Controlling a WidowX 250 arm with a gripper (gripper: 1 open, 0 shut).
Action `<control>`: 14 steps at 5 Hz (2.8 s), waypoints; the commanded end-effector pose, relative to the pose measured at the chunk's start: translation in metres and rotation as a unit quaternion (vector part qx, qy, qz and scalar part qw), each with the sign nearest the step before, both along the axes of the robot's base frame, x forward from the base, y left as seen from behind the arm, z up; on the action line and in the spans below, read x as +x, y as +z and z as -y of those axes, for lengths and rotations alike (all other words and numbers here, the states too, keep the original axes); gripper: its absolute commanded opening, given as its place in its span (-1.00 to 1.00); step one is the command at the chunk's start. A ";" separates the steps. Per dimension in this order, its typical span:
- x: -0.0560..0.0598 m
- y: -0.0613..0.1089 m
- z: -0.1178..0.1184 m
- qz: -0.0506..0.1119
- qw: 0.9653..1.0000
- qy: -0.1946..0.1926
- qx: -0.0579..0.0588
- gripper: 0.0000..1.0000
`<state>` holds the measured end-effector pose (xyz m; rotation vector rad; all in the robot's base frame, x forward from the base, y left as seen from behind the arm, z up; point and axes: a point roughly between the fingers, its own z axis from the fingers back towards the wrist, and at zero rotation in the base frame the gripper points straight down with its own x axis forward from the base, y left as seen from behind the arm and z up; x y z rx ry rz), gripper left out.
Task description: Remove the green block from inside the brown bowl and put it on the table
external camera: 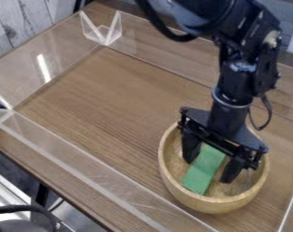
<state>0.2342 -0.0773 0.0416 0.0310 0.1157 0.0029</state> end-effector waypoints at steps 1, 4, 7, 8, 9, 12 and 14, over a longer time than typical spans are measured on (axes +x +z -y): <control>0.006 0.003 0.000 0.013 1.000 0.004 -0.006 -1.00; 0.008 0.023 -0.004 0.018 1.000 0.005 -0.018 -1.00; 0.011 0.043 -0.009 0.028 0.999 0.011 -0.027 -1.00; 0.016 0.057 -0.014 0.039 0.999 0.017 -0.031 -1.00; 0.028 0.075 -0.032 0.055 0.997 0.035 -0.029 -1.00; 0.055 0.068 -0.094 0.056 0.997 0.052 -0.019 -1.00; 0.038 0.055 -0.076 0.038 0.999 0.032 -0.023 -1.00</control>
